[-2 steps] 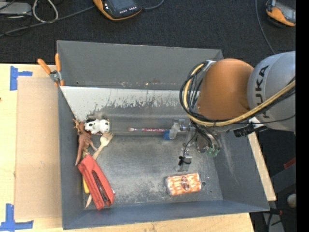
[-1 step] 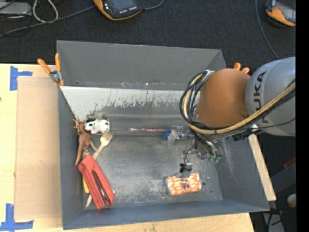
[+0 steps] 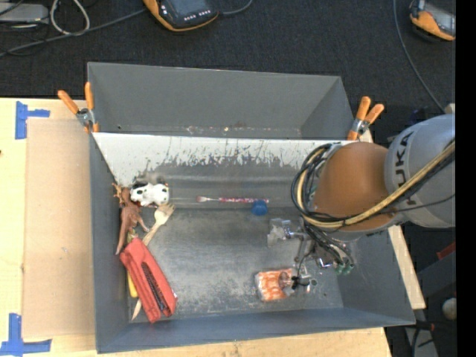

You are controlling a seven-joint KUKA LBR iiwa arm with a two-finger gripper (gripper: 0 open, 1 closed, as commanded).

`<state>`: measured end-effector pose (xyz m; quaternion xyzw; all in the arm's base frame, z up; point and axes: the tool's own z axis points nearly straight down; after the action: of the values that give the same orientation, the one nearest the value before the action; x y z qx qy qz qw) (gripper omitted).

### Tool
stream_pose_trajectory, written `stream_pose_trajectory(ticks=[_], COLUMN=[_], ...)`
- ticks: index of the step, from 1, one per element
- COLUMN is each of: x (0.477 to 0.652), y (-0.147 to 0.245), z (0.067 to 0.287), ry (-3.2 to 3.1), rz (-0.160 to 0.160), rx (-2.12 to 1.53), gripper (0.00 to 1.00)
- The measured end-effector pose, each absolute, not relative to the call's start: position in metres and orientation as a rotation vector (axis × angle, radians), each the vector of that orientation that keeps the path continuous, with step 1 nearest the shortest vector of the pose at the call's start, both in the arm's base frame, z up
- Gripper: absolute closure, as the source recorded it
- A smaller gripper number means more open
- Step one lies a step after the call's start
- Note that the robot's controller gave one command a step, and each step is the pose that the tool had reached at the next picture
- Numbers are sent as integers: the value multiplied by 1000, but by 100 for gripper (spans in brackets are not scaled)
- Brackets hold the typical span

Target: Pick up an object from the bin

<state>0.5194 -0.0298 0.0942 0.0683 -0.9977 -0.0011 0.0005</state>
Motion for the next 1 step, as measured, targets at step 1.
stream_pose_trajectory(ticks=[1], x=[518], y=[-79], z=[90], ry=[-3152], rz=[-10], rx=[36], gripper=[100])
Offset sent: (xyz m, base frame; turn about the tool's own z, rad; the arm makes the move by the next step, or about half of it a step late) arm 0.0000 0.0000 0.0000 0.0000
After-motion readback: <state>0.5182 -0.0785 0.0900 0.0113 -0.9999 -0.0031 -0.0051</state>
